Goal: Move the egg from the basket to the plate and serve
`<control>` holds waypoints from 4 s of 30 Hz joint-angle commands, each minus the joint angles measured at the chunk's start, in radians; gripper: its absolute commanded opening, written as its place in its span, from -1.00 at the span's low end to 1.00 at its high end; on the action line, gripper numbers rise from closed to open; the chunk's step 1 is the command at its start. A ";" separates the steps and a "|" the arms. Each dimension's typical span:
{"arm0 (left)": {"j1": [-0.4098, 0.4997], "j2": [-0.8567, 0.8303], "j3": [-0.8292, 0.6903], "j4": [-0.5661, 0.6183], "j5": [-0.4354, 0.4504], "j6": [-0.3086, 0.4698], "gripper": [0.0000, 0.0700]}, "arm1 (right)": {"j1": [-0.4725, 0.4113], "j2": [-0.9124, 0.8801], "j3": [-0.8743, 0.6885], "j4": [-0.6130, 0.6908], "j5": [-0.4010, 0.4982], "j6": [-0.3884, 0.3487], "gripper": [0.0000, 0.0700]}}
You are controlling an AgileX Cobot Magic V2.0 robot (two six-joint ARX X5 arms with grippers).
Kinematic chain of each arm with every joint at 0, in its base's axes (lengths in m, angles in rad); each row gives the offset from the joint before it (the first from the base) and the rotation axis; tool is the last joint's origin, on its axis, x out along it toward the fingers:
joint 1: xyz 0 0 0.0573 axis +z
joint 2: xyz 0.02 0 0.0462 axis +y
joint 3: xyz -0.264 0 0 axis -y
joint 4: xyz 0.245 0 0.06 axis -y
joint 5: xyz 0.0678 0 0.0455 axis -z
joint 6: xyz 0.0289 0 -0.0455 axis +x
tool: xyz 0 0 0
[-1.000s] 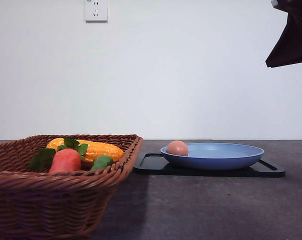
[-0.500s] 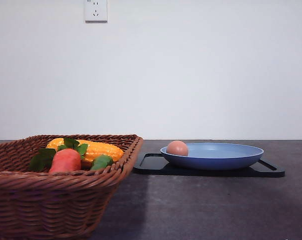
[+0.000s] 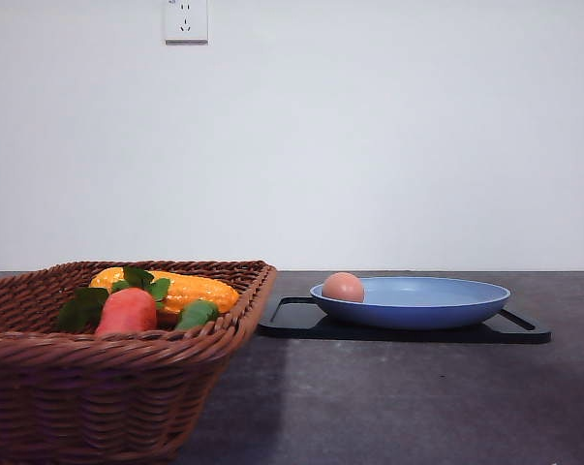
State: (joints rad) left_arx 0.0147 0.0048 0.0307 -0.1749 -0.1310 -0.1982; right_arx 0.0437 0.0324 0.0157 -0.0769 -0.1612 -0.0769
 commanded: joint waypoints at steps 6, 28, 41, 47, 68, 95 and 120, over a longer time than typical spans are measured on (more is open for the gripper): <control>0.001 -0.002 -0.027 -0.004 0.001 -0.002 -1.00 | -0.002 -0.029 -0.007 -0.086 -0.003 0.013 -1.00; 0.001 -0.002 -0.027 -0.004 0.001 -0.002 -1.00 | -0.002 -0.029 -0.007 -0.081 0.007 0.047 -1.00; 0.001 -0.002 -0.027 -0.004 0.001 -0.002 -1.00 | -0.002 -0.029 -0.007 -0.081 0.007 0.047 -1.00; 0.001 -0.002 -0.027 -0.004 0.001 -0.002 -1.00 | -0.002 -0.029 -0.007 -0.081 0.007 0.046 -1.00; 0.001 -0.002 -0.027 -0.004 0.001 -0.002 -1.00 | -0.002 -0.029 -0.007 -0.081 0.007 0.046 -1.00; 0.001 -0.002 -0.027 -0.004 0.001 -0.002 -1.00 | -0.002 -0.029 -0.007 -0.081 0.007 0.047 -1.00; 0.001 -0.002 -0.027 -0.004 0.001 -0.002 -1.00 | -0.002 -0.029 -0.007 -0.081 0.007 0.046 -1.00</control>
State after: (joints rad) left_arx 0.0147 0.0044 0.0307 -0.1749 -0.1310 -0.1986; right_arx 0.0437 0.0044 0.0154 -0.1589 -0.1570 -0.0444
